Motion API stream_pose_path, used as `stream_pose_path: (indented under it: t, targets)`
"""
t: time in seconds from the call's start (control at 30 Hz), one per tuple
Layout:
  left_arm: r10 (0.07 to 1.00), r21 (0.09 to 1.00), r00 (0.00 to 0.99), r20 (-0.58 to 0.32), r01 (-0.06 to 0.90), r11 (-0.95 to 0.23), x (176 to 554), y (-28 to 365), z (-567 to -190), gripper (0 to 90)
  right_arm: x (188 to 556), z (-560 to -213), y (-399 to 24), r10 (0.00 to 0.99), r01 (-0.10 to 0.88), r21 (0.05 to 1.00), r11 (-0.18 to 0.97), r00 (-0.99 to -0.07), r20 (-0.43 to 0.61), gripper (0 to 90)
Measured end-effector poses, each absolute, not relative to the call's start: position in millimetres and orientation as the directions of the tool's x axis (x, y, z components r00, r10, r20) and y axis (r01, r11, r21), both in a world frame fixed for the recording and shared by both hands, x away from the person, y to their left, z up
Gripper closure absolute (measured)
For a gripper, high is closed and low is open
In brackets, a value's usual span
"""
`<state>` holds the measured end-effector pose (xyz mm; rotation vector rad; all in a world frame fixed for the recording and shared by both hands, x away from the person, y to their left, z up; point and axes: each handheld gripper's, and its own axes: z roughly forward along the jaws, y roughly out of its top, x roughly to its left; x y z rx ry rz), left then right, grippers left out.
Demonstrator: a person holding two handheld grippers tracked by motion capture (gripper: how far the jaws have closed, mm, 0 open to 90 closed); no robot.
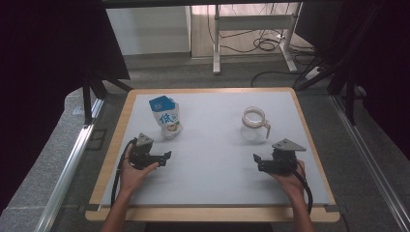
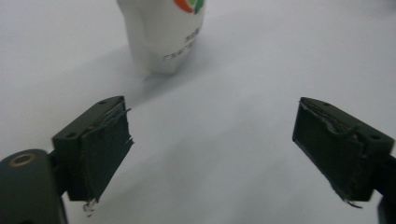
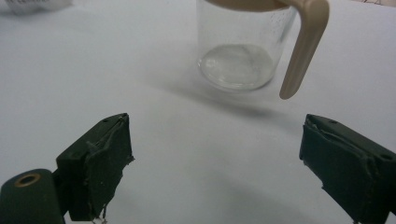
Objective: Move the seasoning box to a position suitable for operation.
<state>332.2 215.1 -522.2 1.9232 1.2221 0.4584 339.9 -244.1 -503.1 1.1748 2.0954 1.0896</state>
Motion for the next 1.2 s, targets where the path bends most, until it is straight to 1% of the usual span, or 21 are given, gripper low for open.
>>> stream_pose_path:
  t: [0.1,0.27,0.37,0.43,0.5,0.53,0.63,0.77,0.83,0.9,1.1,1.2]
  targets:
    - [0.842,0.783,0.522,-0.137,0.578,-0.231,327.0,216.8,-518.3,12.8,335.5,-500.9,-248.8,0.859,0.453,0.843,0.289,-0.511,-0.02,10.9]
    - [0.816,0.793,0.554,-0.165,0.566,-0.224,323.3,220.1,-514.6,11.5,332.9,-501.9,-253.5,0.857,0.451,0.845,0.287,-0.514,-0.017,11.3]
    - [0.82,0.793,0.544,-0.181,0.574,-0.206,321.9,221.1,-512.6,11.3,333.5,-502.5,-255.5,0.86,0.459,0.844,0.277,-0.509,-0.005,11.2]
    - [0.825,0.792,0.531,-0.193,0.58,-0.189,322.3,223.6,-512.7,16.6,333.8,-501.8,-255.2,0.861,0.461,0.842,0.28,-0.509,-0.008,11.2]
    - [0.817,0.805,0.538,-0.207,0.569,-0.17,322.6,227.5,-514.6,16.4,333.5,-500.6,-254.4,0.861,0.461,0.84,0.288,-0.508,-0.017,11.2]
    - [0.823,0.8,0.536,-0.189,0.57,-0.187,321.5,229.4,-516.2,16.3,334.0,-498.5,-254.2,0.86,0.453,0.841,0.294,-0.509,-0.027,11.2]
    - [0.83,0.794,0.528,-0.181,0.577,-0.194,318.8,231.1,-516.6,15.8,335.7,-495.8,-254.1,0.859,0.449,0.847,0.284,-0.511,-0.017,11.2]
    - [0.814,0.792,0.54,-0.214,0.583,-0.179,314.7,235.1,-515.2,16.8,340.5,-489.0,-251.9,0.861,0.436,0.853,0.287,-0.507,-0.031,9.6]
    - [0.815,0.793,0.54,-0.211,0.582,-0.18,313.4,234.2,-515.3,16.7,343.3,-483.2,-251.4,0.864,0.427,0.856,0.291,-0.501,-0.044,8.8]
    - [0.809,0.791,0.549,-0.211,0.582,-0.189,312.7,231.5,-516.9,16.7,348.4,-472.4,-250.4,0.858,0.418,0.862,0.288,-0.512,-0.038,8.4]
    - [0.815,0.791,0.547,-0.189,0.577,-0.204,311.3,227.5,-517.6,16.1,357.2,-454.7,-244.7,0.847,0.402,0.869,0.288,-0.53,-0.036,7.5]
    - [0.814,0.793,0.55,-0.189,0.574,-0.203,311.3,226.5,-516.5,16.0,366.2,-438.4,-240.2,0.845,0.384,0.88,0.28,-0.533,-0.036,6.8]
